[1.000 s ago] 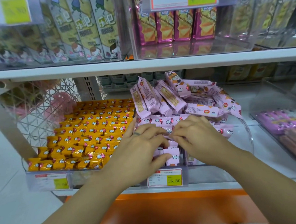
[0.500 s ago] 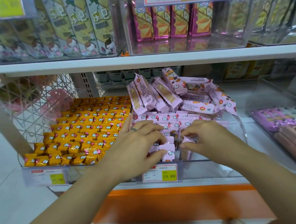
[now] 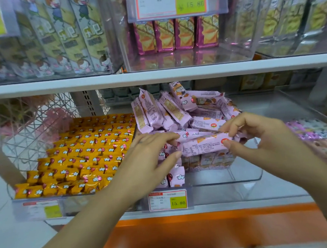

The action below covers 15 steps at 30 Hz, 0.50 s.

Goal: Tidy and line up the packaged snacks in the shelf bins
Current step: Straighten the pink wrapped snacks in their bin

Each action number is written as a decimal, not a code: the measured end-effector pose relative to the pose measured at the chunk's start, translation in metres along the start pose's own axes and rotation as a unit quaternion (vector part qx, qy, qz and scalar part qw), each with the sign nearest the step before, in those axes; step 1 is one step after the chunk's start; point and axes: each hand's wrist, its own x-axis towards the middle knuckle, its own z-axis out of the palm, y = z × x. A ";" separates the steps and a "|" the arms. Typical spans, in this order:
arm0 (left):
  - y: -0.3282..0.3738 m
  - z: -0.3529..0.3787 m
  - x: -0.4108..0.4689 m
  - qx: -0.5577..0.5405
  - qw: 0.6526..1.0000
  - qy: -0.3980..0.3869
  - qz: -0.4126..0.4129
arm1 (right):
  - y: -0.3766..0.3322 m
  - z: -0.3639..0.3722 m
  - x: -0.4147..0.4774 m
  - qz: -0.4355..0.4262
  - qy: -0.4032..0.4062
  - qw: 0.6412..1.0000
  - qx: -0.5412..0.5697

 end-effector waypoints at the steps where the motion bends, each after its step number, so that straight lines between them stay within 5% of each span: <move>1: 0.002 0.000 0.001 -0.010 1.000 -0.003 -0.010 | 0.003 0.000 -0.001 0.003 0.012 1.000 0.004; 7: 0.020 0.000 0.011 -0.073 0.996 -0.024 -0.038 | 0.009 0.003 0.001 -0.006 0.032 0.999 0.010; 15: 0.040 -0.004 0.026 -0.170 0.981 -0.098 -0.016 | 0.002 0.014 0.004 -0.021 -0.022 0.981 0.193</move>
